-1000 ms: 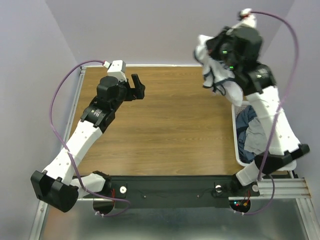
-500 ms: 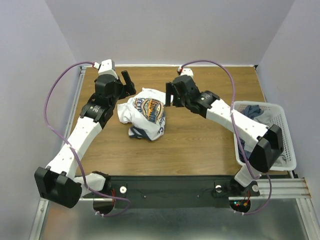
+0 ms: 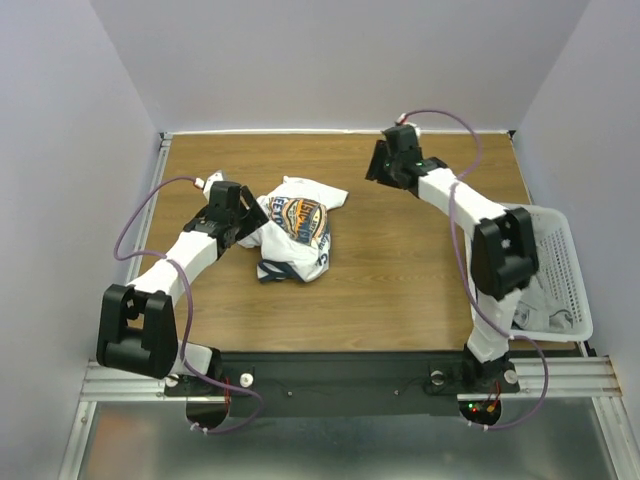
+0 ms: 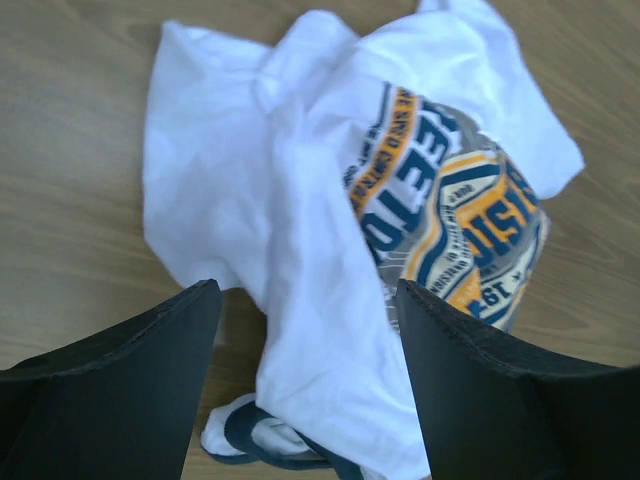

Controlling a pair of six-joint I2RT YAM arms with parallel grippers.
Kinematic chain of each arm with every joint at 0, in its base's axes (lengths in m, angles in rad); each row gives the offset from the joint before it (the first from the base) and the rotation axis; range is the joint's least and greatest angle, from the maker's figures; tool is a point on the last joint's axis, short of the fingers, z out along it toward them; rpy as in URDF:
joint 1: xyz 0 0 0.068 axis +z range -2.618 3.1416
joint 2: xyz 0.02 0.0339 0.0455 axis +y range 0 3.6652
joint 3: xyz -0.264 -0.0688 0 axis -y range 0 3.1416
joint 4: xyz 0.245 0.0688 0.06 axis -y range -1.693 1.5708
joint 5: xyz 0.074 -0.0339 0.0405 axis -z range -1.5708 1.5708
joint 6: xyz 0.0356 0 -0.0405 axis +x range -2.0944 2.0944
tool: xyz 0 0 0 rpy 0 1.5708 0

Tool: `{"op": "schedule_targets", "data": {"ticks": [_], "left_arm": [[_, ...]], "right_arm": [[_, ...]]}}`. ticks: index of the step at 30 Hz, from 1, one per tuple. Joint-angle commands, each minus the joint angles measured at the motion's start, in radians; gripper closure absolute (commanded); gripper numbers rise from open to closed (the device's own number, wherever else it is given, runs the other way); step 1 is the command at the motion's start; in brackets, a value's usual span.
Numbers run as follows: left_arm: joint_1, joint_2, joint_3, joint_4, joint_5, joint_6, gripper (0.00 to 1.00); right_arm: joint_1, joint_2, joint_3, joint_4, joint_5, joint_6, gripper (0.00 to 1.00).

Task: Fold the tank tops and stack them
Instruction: Move the tank top to the center of the board, then flatten the tank top out

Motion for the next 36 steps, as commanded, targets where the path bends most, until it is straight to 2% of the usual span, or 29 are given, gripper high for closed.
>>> {"op": "schedule_targets", "data": {"ticks": [1,7,17,21,26,29,31,36], "left_arm": [[0.025,-0.008,-0.023,0.084,0.042,-0.076,0.18],[0.072,0.001,-0.036,0.091,0.068,-0.101,0.18],[0.151,0.075,0.047,0.094,0.088,-0.114,0.18],[0.169,0.150,0.099,0.079,0.086,-0.113,0.18],[0.215,0.269,0.148,0.053,0.082,-0.142,0.18],[0.232,0.312,0.176,0.045,0.041,-0.145,0.19],[0.238,0.354,0.200,0.041,0.037,-0.144,0.21],[0.238,0.470,0.271,0.028,0.036,-0.142,0.22]], "right_arm": [[0.032,0.170,0.136,0.080,-0.163,-0.007,0.43],[0.033,0.383,0.275,0.092,-0.247,0.022,0.47],[0.065,0.507,0.348,0.092,-0.246,0.039,0.48],[0.066,0.526,0.356,0.090,-0.159,0.044,0.52],[0.065,0.554,0.382,0.090,-0.180,0.042,0.55],[0.066,0.560,0.382,0.090,-0.181,0.042,0.59],[0.065,0.560,0.381,0.090,-0.181,0.039,0.69],[0.065,0.566,0.388,0.090,-0.197,0.044,0.74]]}}
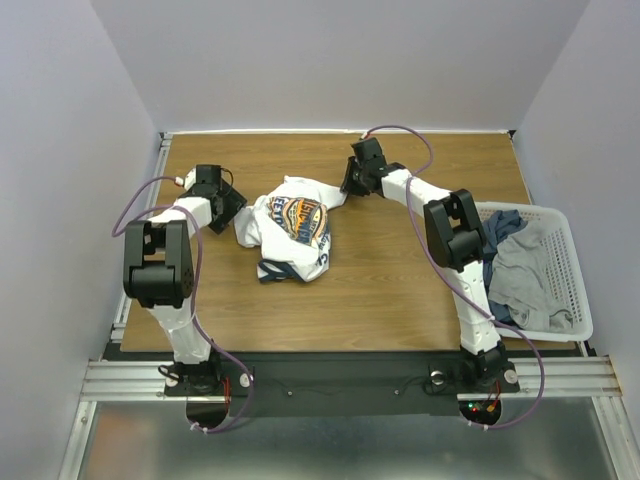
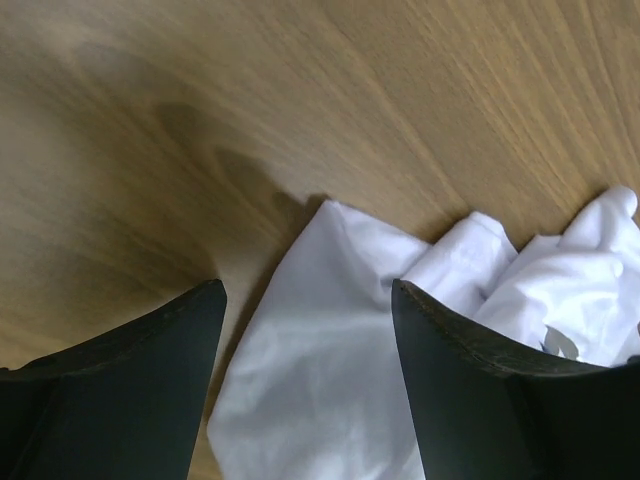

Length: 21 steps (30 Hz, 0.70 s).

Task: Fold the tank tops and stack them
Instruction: Flatten the tank top out

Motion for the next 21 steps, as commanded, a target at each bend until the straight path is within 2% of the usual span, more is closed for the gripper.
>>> {"op": "schedule_targets", "data": {"ticks": [1,3,6,7,9,10,13,21], "left_arm": [[-0.002,0.064,0.100,-0.013,-0.022,-0.006,0.22],[-0.002,0.113,0.125,-0.013,-0.022,0.003,0.22],[-0.002,0.167,0.181,-0.013,0.002,0.020,0.38],[-0.001,0.178,0.209,-0.013,0.010,0.023,0.59],[-0.002,0.196,0.243,-0.022,0.025,0.035,0.91],[-0.002,0.198,0.287,-0.029,0.027,0.041,1.00],[-0.002,0.181,0.367,-0.062,0.025,0.066,1.00],[-0.001,0.052,0.718,-0.169,-0.004,0.127,1.00]], "right_arm": [[0.008,0.018,0.040,0.022,-0.004,0.004,0.76],[0.006,0.016,0.053,0.022,-0.007,0.000,0.82],[0.006,0.013,0.079,0.022,0.006,-0.011,0.90],[0.005,0.012,0.105,0.021,0.010,-0.017,0.93],[0.002,0.009,0.160,0.021,0.016,-0.028,0.96],[0.000,0.005,0.178,0.022,0.021,-0.032,0.99],[-0.010,-0.013,0.246,0.021,0.050,-0.048,1.00],[-0.070,-0.122,0.532,0.022,0.165,-0.120,1.00]]}}
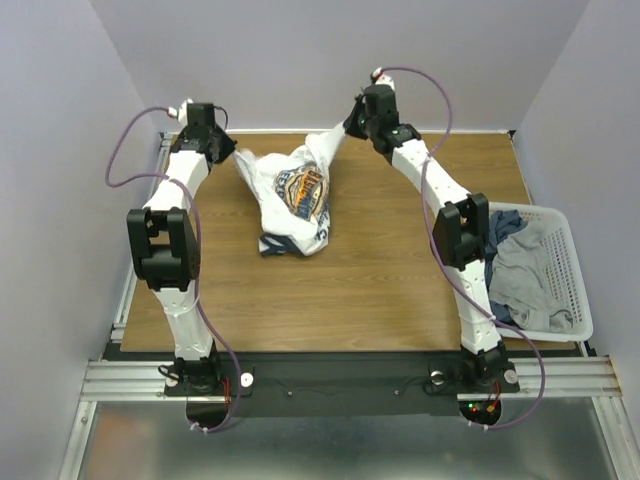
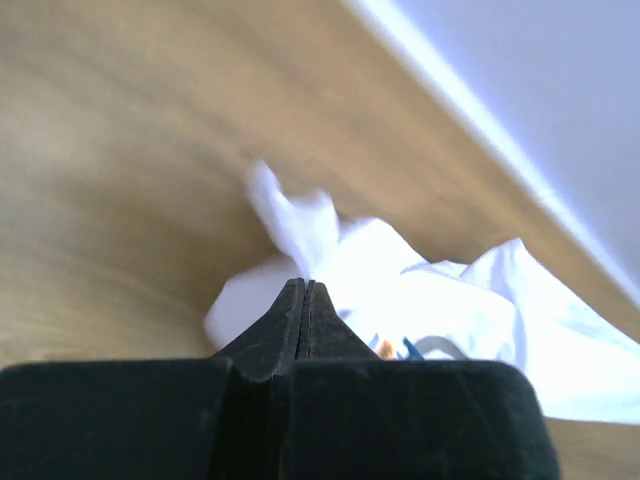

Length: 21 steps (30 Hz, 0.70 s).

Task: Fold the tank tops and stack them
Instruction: Flatten the tank top out

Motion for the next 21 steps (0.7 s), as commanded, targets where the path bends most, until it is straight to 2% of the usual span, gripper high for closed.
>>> {"op": "schedule_targets", "data": {"ticks": [1,7,11,12,13,16,17,19,20,21], "left_arm": [[0.002,-0.169,0.187,-0.035,-0.031,0.048,1.00],[0.002,-0.237,0.488,-0.069,-0.047,0.074,1.00],[0.002,-0.290,0.545,-0.068,-0.070,0.088,1.00],[0.002,-0.301,0.539,-0.063,-0.073,0.086,1.00],[0.002,-0.314,0.522,-0.062,-0.071,0.086,1.00],[0.002,-0.376,0.383,-0.025,-0.080,0.077,1.00],[0.002,-0.395,0.285,-0.017,-0.085,0.065,1.00],[0.016,-0.455,0.170,0.010,-0.084,0.040,1.00],[0.016,-0.473,0.046,0.027,-0.071,0.028,1.00],[0.046,-0.511,-0.017,0.064,-0.047,0.004,1.00]], "right_arm": [[-0.055,-0.154,0.184,0.055,0.107,-0.069,1.00],[-0.117,-0.231,0.362,0.090,0.134,-0.103,1.00],[-0.154,-0.340,0.311,0.136,0.144,-0.113,1.00],[-0.157,-0.395,0.241,0.139,0.158,-0.122,1.00],[-0.157,-0.424,0.241,0.144,0.158,-0.123,1.00],[-0.158,-0.545,0.031,0.161,0.204,-0.119,1.00],[-0.158,-0.573,-0.095,0.165,0.227,-0.118,1.00],[-0.170,-0.646,-0.222,0.176,0.261,-0.103,1.00],[-0.180,-0.668,-0.280,0.194,0.272,-0.090,1.00],[-0.204,-0.691,-0.402,0.208,0.260,-0.074,1.00]]}}
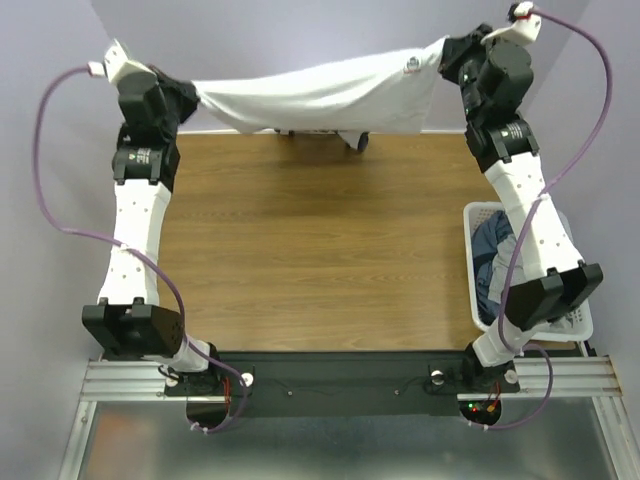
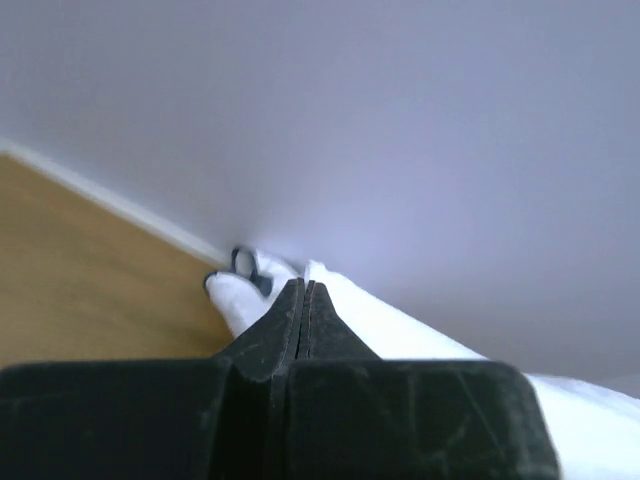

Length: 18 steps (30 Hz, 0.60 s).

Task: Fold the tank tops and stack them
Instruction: Flatten the tank top out

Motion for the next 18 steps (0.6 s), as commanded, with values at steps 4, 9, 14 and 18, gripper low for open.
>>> {"op": "schedule_targets", "data": {"ticks": [4,9,14,18], "left_arm": [[0.052,-0.115,-0.555,0.107,0.070,-0.076,1.00],[0.049,-0.198,-0.918,0.200,0.185,-0.121,1.00],[0.042,-0.253,-1.146,0.262,0.236,-0.125,1.00],[0.032,-0.307,-1.248,0.268,0.260,-0.127,0.83]], "right_arm": [[-0.065,-0.139,-0.528,0.106,0.001,0.088,1.00],[-0.063,-0.262,-0.938,0.255,-0.151,0.195,1.00],[-0.045,-0.369,-1.305,0.344,-0.328,0.304,1.00],[-0.022,-0.498,-1.466,0.300,-0.334,0.340,1.00]]}}
